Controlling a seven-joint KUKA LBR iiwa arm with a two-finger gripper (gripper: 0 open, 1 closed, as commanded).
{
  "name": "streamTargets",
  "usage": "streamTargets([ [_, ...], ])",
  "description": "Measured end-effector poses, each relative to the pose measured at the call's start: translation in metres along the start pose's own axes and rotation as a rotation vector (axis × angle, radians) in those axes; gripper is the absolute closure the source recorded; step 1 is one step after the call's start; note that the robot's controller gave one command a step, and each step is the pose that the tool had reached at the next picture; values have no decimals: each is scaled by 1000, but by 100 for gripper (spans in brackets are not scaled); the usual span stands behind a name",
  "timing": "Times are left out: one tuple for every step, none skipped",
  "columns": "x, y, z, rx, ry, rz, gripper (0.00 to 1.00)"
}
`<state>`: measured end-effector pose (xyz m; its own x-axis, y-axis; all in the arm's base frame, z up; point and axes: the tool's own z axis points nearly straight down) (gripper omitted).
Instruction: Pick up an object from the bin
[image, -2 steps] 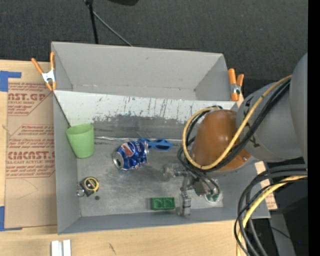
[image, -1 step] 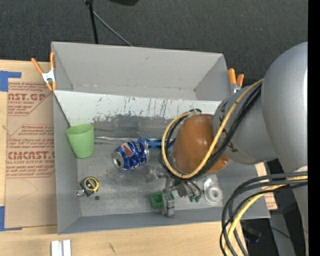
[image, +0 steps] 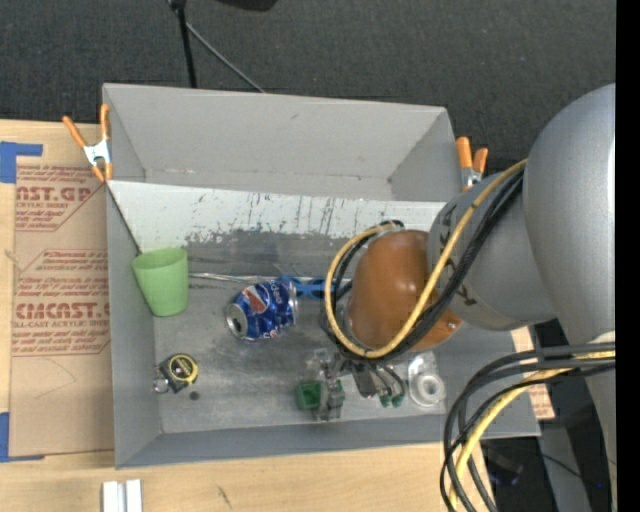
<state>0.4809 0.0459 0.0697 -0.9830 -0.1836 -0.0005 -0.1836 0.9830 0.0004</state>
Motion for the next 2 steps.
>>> streamTargets([
  [0, 0, 0, 0, 0, 0, 100],
  [-30, -36, -137, 2, -11, -9, 100],
])
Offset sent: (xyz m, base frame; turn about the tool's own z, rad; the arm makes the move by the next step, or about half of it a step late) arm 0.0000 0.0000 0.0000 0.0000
